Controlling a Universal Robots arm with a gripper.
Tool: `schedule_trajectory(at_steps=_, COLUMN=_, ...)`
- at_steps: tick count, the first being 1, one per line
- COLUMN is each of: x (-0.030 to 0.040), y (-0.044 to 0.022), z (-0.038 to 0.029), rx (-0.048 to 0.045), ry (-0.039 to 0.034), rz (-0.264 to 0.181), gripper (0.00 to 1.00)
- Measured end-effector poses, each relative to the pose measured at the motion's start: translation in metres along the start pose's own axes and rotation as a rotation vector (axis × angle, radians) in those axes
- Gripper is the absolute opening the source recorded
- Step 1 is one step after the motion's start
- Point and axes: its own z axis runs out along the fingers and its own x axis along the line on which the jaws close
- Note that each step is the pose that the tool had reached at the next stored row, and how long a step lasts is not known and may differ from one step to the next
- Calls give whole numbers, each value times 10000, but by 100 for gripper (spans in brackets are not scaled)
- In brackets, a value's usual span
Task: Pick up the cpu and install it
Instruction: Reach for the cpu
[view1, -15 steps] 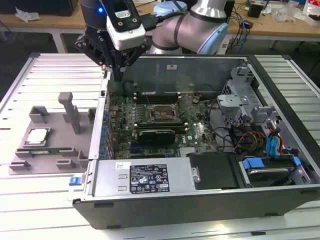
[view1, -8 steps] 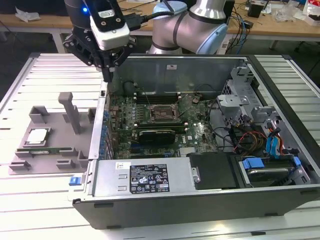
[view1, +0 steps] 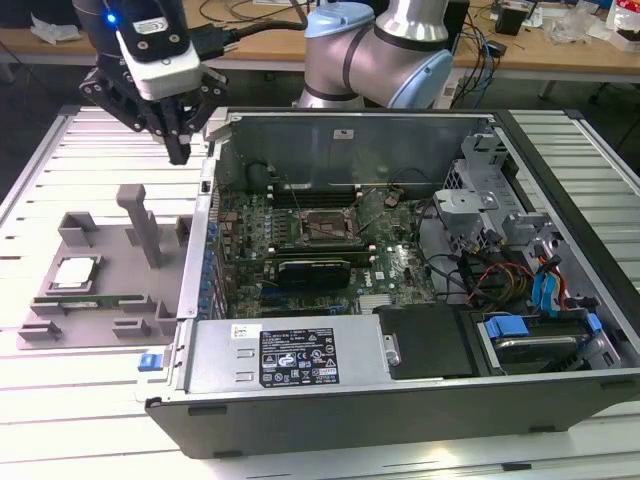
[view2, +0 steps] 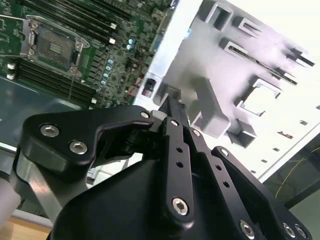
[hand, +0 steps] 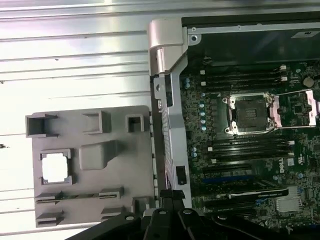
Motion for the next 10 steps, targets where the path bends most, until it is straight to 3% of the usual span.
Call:
schedule_trajectory(at_steps=3, x=191, y=-14, z=-7, rx=-4, ry=-38, rz=-1, gripper=11)
schedule_trajectory(at_steps=6, x=279, y=-21, z=-11, rx=-5, ry=-52, rz=-2, gripper=11)
schedule_trajectory(at_steps=8, x=422, y=-31, z=-16, rx=-6, ry=-68, rz=-3, gripper=11)
schedule_trajectory(at_steps=10, x=508, y=-37, z=-20, rx=-6, ry=-76, rz=-3, gripper=11)
